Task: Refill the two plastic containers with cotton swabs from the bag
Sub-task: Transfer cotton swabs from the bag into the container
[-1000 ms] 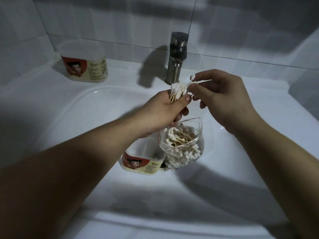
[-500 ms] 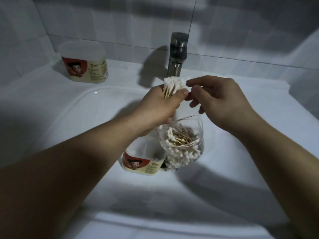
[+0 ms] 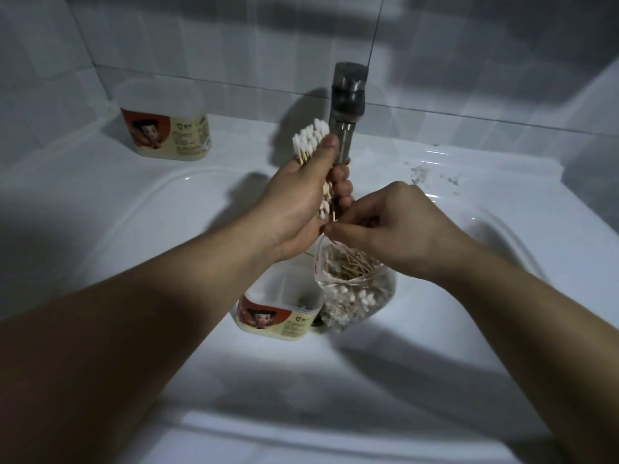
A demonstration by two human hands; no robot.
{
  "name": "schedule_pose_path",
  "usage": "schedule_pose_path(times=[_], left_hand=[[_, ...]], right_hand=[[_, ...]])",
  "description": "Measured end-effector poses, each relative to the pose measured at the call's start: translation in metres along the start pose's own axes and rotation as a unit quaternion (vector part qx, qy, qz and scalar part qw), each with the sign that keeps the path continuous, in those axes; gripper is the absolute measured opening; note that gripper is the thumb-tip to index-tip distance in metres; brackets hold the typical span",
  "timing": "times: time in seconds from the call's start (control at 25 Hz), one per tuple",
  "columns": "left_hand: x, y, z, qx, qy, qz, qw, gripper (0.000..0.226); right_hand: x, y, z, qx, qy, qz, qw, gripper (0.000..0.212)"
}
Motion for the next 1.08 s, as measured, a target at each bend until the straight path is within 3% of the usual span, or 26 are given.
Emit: schedule_pose_path(times=[0.2, 0.32, 0.56, 0.68, 0.76, 0.84, 0.88, 0.96, 1.0, 1.08], left_hand=[[0.004, -0.009, -0.002, 0.056, 0.010, -0.080, 0.995, 0.024], [0.006, -0.016, -0.002, 0.110, 0.009, -0.138, 0.984, 0.021], [0.001, -0.009, 0.009, 0.254, -0.019, -0.018, 0.967, 0.028], [0.000, -0.009, 0.010, 0.252, -0.028, 0.003, 0.967, 0.032], [0.000, -0.008, 0.009, 0.250, -0.028, 0.010, 0.968, 0.031], [-0.002, -0.006, 0.008, 0.255, -0.026, 0.015, 0.966, 0.025], [-0.003, -0.004, 0.007, 0.254, -0.028, 0.019, 0.967, 0.022], [-0.005, -0.001, 0.008, 0.243, -0.042, 0.038, 0.968, 0.022], [-0.006, 0.000, 0.009, 0.237, -0.050, 0.054, 0.969, 0.022], [-0.007, 0.001, 0.011, 0.240, -0.066, 0.076, 0.965, 0.018]], right_hand=[[-0.005, -0.012, 0.004, 0.018, 0.024, 0.023, 0.999, 0.024], [-0.004, -0.017, 0.001, 0.035, 0.021, -0.016, 0.999, 0.026], [0.002, -0.012, -0.005, -0.016, -0.019, -0.032, 0.999, 0.027], [0.002, -0.010, -0.005, -0.039, -0.026, -0.018, 0.999, 0.028], [0.004, -0.011, -0.006, -0.063, -0.027, -0.062, 0.996, 0.028], [0.005, -0.015, -0.007, -0.088, -0.052, -0.123, 0.987, 0.043], [0.004, -0.016, -0.007, -0.096, -0.071, -0.124, 0.985, 0.062], [0.005, -0.017, -0.010, -0.125, -0.106, -0.063, 0.984, 0.109], [0.005, -0.015, -0.011, -0.143, -0.120, -0.031, 0.982, 0.121], [0.006, -0.013, -0.010, -0.162, -0.135, -0.010, 0.977, 0.118]])
Point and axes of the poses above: each hand's wrist, its own x-axis towards the middle knuckle, its own y-axis out of the palm, z = x × y, the point moved 2 cm from there along x, towards the middle knuckle, and after that the axes turned 6 degrees about z, right-handed, at the moved point
